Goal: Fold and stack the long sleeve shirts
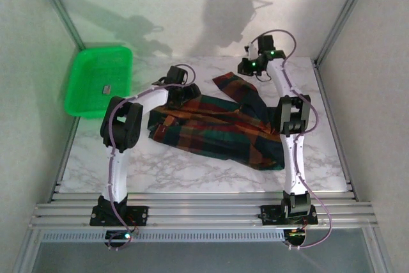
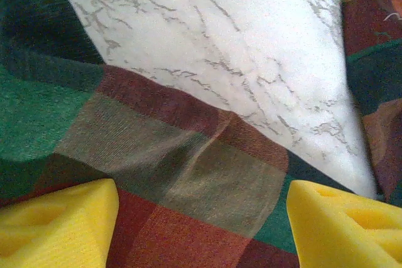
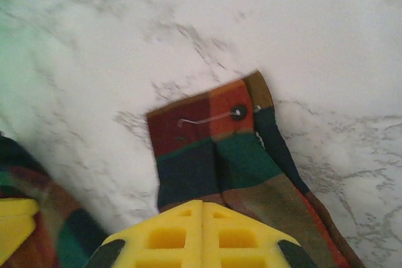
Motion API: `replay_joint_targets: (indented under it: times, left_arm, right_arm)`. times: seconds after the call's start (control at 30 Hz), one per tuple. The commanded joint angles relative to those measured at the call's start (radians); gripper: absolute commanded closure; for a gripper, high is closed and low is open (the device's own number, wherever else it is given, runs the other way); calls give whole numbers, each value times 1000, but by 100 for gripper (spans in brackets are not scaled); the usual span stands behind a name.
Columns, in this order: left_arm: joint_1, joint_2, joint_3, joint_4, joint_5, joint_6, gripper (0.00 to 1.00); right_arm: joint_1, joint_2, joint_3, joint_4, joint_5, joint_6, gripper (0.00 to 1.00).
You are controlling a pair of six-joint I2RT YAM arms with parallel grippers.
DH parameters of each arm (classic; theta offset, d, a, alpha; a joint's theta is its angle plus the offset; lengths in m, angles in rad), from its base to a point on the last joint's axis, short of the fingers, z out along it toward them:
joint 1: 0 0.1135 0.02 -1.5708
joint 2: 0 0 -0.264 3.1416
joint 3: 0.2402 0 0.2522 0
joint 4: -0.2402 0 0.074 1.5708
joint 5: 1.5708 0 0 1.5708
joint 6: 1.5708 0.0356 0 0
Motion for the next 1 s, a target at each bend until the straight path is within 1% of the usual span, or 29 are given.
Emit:
replay_joint_targets:
  times: [0.0, 0.03, 0.07, 0.17, 0.23, 0.43, 0.57, 0.63, 0.67, 0.7, 0.77, 0.97]
  left_arm:
    - [-8, 7, -9, 12, 24, 13, 29]
    - [-13, 4, -10, 13, 28, 18, 29]
    - [-17, 3, -8, 6, 28, 24, 29]
    - [-28, 3, -3, -15, 30, 36, 29]
    - [-33, -3, -8, -19, 19, 36, 29]
    - [-38, -58, -41, 33, 7, 14, 27]
    - [-45, -126, -70, 88, -25, 17, 25]
    - [-45, -177, -88, 122, -52, 17, 23]
    - [-47, -200, -94, 133, -65, 17, 20]
    - [-47, -226, -95, 141, -80, 20, 12]
    - [-49, -265, -88, 145, -105, 23, 6]
    - [-52, -354, -13, 88, -152, 38, 5]
  right_arm:
    - [-4, -49, -2, -18, 39, 15, 60]
    - [-2, -28, 13, -36, 57, 22, 51]
    - [3, -3, 43, -61, 85, 35, 46]
    - [28, 56, 115, -112, 113, 75, 39]
    - [54, 66, 119, -116, 177, 101, 36]
    - [131, 69, 98, -134, 363, 214, 34]
    - [190, 56, 70, -123, 481, 197, 34]
    - [225, 64, 74, -132, 570, 185, 35]
    - [234, 70, 75, -134, 594, 188, 35]
    - [238, 81, 83, -147, 627, 205, 35]
    - [239, 105, 96, -162, 640, 237, 36]
    - [252, 178, 138, -134, 702, 266, 37]
